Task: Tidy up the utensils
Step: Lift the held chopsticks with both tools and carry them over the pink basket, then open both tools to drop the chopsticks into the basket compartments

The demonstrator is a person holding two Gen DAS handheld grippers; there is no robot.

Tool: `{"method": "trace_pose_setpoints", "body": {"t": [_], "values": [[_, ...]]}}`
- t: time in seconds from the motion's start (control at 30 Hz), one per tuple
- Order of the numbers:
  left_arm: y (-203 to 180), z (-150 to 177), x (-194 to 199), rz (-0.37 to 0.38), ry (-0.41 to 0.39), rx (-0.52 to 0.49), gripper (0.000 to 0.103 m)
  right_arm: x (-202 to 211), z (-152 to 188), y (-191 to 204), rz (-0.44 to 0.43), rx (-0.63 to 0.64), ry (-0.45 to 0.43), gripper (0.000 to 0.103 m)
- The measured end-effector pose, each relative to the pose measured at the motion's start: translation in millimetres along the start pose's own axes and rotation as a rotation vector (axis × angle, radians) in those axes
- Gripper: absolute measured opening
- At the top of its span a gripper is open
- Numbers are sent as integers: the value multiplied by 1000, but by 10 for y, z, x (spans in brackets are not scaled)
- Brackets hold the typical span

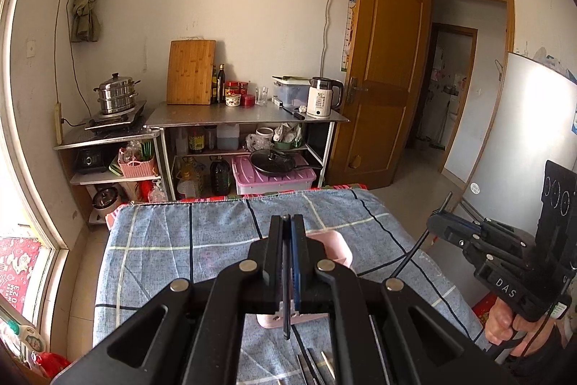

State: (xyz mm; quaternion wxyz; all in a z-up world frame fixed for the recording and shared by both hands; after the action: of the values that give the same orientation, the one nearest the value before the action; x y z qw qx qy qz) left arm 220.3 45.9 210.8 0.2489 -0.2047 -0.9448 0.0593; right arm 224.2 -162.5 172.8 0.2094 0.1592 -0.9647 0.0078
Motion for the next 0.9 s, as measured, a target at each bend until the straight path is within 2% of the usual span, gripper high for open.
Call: {"method": "trace_pose_setpoints", "body": {"t": [0.27, 0.43, 0.9], "values": [[98, -289, -179, -9, -28, 23, 5, -257, -282, 26, -29, -55, -33, 4], [171, -308, -338, 0, -31, 31, 5, -431, -328, 112, -43, -60, -34, 4], [422, 177, -910, 10, 96, 89, 5, -1119, 243, 56, -28, -58, 144, 4]]}}
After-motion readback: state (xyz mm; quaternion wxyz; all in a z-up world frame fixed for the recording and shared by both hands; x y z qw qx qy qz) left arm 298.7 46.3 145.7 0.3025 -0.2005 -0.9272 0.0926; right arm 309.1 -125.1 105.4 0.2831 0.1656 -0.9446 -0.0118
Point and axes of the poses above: each gripper's, at about its wrist camera, not at the fingertips, and x roughly against the way its jaws point, y to its left, z to its underside, the point moved 3 cm from there along -x, roughly the way its jaws point, and after that the axes turned 11 degrees about z, right-handed, at the moved point
